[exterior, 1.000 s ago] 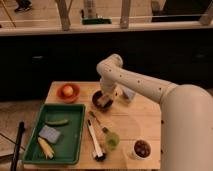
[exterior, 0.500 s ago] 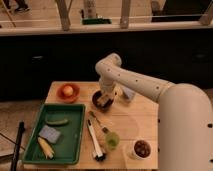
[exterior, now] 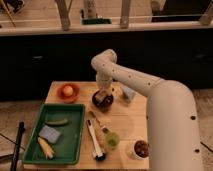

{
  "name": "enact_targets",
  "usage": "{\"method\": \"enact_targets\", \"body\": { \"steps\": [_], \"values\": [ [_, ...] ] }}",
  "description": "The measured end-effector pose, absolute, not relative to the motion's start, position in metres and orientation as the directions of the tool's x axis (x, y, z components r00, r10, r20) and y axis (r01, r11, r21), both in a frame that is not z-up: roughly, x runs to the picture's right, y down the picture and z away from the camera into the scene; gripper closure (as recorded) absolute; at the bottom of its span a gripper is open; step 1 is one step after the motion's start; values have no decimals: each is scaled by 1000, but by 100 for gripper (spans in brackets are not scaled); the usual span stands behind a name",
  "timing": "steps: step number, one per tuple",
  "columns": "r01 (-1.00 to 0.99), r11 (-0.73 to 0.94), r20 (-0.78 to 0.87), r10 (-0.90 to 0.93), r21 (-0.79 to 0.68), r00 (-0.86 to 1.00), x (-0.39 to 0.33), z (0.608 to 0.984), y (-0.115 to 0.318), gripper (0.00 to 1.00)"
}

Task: Wipe purple bowl with eraser

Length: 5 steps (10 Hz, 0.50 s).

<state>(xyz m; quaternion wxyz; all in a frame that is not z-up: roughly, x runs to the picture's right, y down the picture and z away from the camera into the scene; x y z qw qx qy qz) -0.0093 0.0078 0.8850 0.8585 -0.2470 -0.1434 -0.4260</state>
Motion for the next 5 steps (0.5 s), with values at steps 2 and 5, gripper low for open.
{"method": "enact_targets", "body": {
  "steps": [2, 5],
  "values": [
    [831, 475, 477, -681, -289, 555, -28, 886, 8, 100],
    [874, 406, 520, -703, -268, 486, -46, 882, 24, 100]
  ]
}}
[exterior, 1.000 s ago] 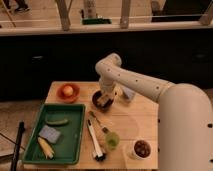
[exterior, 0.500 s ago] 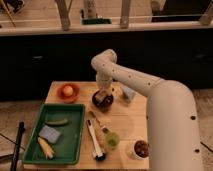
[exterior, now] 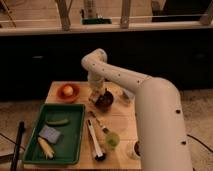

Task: Wipe purple bowl with eraser

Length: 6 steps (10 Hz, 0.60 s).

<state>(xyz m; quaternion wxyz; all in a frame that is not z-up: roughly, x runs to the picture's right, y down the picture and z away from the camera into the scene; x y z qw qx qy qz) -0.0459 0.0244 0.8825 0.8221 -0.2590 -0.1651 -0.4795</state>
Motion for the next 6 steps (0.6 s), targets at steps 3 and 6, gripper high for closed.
{"method": "enact_targets", "body": {
  "steps": [3, 6],
  "values": [
    [885, 385, 545, -699, -260, 464, -39, 868, 45, 100],
    [868, 415, 532, -687, -273, 495, -1, 853, 52, 100]
  ]
}}
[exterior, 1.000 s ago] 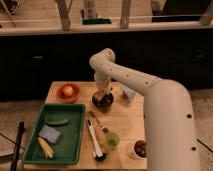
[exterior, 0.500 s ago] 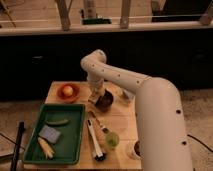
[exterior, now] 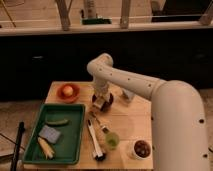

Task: Wipe purple bowl with eraser

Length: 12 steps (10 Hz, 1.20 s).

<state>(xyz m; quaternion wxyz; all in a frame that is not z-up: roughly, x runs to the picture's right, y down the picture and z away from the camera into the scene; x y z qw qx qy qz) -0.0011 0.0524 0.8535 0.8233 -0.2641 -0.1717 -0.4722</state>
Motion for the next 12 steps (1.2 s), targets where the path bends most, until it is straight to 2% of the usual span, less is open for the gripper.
{"method": "enact_targets", "body": {
  "steps": [4, 7, 9, 12],
  "values": [
    [823, 475, 480, -669, -310, 567, 28, 863, 32, 100],
    [819, 478, 463, -676, -318, 574, 22, 875, 10, 100],
    [828, 465, 464, -686, -313, 561, 10, 880, 4, 100],
    [876, 390, 509, -712, -284, 483, -36, 885, 17, 100]
  ]
}}
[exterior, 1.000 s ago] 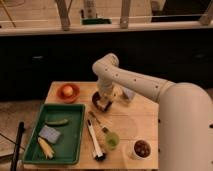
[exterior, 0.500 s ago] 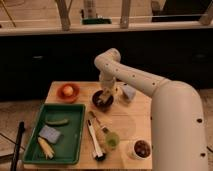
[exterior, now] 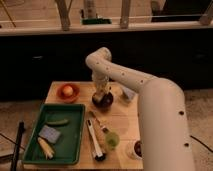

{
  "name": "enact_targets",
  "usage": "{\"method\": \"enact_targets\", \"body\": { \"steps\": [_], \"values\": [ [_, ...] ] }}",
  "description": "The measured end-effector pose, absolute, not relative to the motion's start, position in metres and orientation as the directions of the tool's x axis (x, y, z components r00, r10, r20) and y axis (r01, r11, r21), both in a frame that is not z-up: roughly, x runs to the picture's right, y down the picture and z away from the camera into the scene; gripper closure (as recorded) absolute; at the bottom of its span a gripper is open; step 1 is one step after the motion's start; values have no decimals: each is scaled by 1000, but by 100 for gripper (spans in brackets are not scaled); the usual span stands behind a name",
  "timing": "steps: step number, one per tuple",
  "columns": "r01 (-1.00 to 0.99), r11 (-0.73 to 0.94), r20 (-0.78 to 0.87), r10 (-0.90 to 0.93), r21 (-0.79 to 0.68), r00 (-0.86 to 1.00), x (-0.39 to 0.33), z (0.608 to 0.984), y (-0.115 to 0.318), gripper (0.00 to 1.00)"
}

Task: Wipe purple bowl with eraser

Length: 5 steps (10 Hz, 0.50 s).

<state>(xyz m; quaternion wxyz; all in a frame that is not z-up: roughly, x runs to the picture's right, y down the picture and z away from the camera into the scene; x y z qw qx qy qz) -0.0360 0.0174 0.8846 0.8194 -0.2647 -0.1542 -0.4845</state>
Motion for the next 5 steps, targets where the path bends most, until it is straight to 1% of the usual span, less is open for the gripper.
{"method": "enact_targets", "body": {
  "steps": [2, 5],
  "values": [
    [910, 324, 543, -731, -257, 413, -59, 880, 38, 100],
    [930, 282, 566, -738, -236, 367, -61, 867, 59, 100]
  ]
}}
